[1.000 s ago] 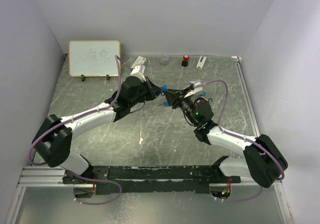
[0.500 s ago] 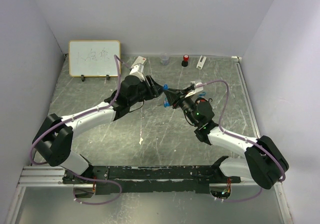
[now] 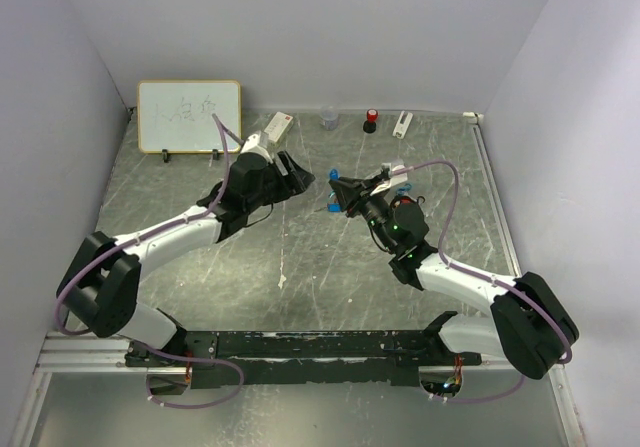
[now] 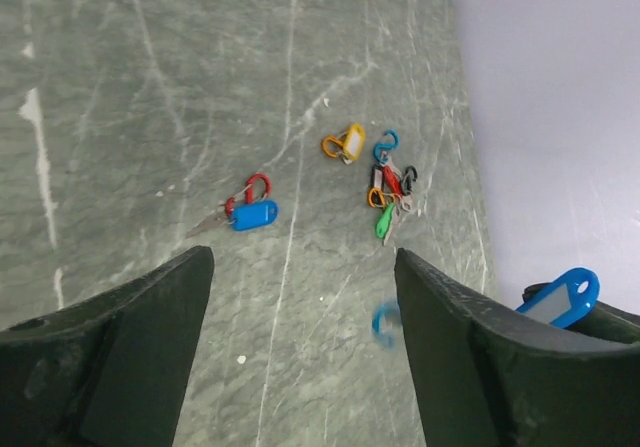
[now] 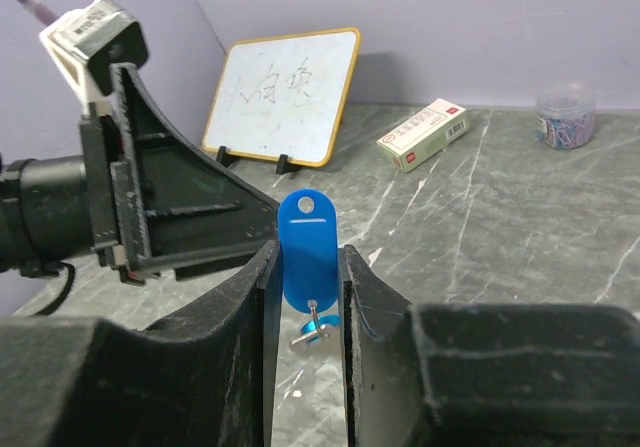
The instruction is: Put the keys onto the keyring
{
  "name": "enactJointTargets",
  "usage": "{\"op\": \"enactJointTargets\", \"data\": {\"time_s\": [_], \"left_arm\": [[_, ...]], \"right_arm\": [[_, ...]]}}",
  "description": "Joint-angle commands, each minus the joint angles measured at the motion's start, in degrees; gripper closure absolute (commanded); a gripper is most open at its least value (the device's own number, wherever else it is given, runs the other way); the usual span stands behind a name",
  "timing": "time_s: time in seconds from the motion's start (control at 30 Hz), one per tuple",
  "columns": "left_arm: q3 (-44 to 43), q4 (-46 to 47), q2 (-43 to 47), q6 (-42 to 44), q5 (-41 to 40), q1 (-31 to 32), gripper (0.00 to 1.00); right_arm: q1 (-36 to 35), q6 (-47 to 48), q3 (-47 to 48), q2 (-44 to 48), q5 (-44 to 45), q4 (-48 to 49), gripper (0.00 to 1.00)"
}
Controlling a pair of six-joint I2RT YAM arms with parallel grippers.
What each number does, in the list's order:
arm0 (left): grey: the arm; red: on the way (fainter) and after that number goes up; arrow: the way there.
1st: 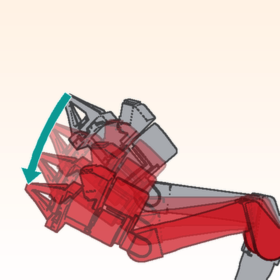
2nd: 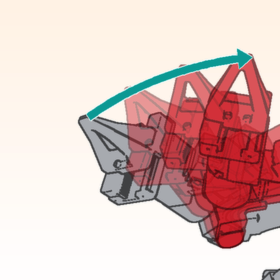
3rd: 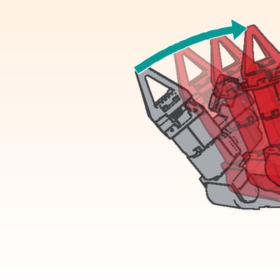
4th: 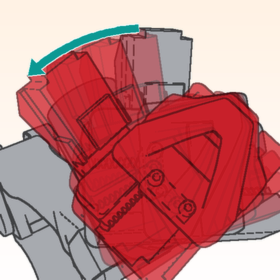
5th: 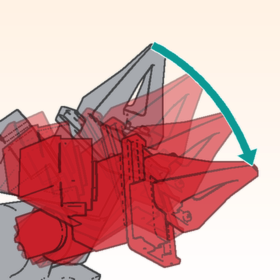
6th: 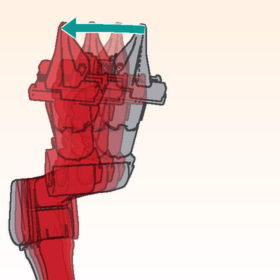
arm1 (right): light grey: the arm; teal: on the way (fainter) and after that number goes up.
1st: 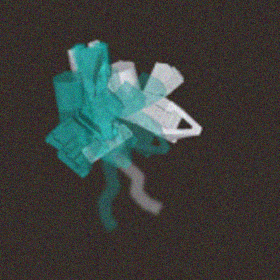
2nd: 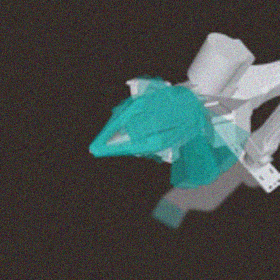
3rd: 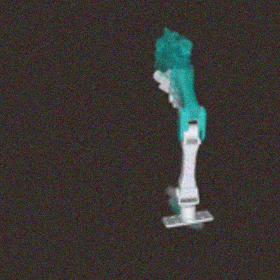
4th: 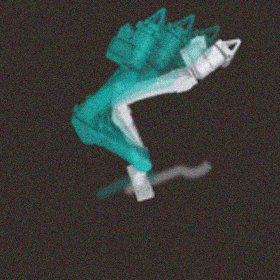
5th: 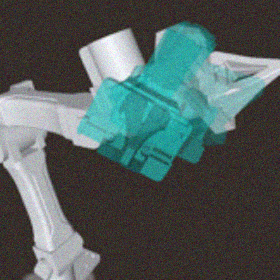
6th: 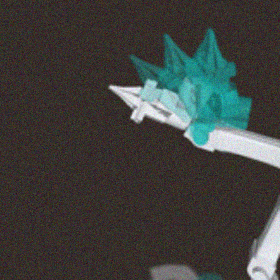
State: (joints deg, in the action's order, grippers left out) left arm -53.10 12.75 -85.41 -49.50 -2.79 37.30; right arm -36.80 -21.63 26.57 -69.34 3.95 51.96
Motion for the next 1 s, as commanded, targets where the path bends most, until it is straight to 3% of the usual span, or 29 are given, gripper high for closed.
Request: {"op": "enactJointTargets", "data": {"time_s": [0.0, 0.1, 0.33, 0.67, 0.97], "left_arm": [[1.3, -2.5, 4.7, 1.0, -4.9, -1.7, 0.11], [2.1, -3.8, 6.3, 1.4, -6.7, -2.3, 0.0], [2.9, -4.7, 8.2, 1.7, -7.3, -3.5, 0.0], [3.4, -4.9, 9.2, 1.5, -6.1, -4.4, 0.0], [2.9, -7.0, 10.8, 2.1, -6.3, -4.5, 0.0]], "right_arm": [[0.7, 1.8, 0.1, -0.1, 2.5, -0.8, 1.0], [1.8, 1.7, 0.9, -1.7, 3.7, -3.0, 1.0], [4.9, 0.5, 2.7, -4.9, 5.6, -9.1, 1.0], [5.7, -0.6, 5.9, -2.1, 7.5, -20.7, 1.0], [5.9, -3.9, 11.0, -5.4, 14.2, -32.8, 1.0]]}}
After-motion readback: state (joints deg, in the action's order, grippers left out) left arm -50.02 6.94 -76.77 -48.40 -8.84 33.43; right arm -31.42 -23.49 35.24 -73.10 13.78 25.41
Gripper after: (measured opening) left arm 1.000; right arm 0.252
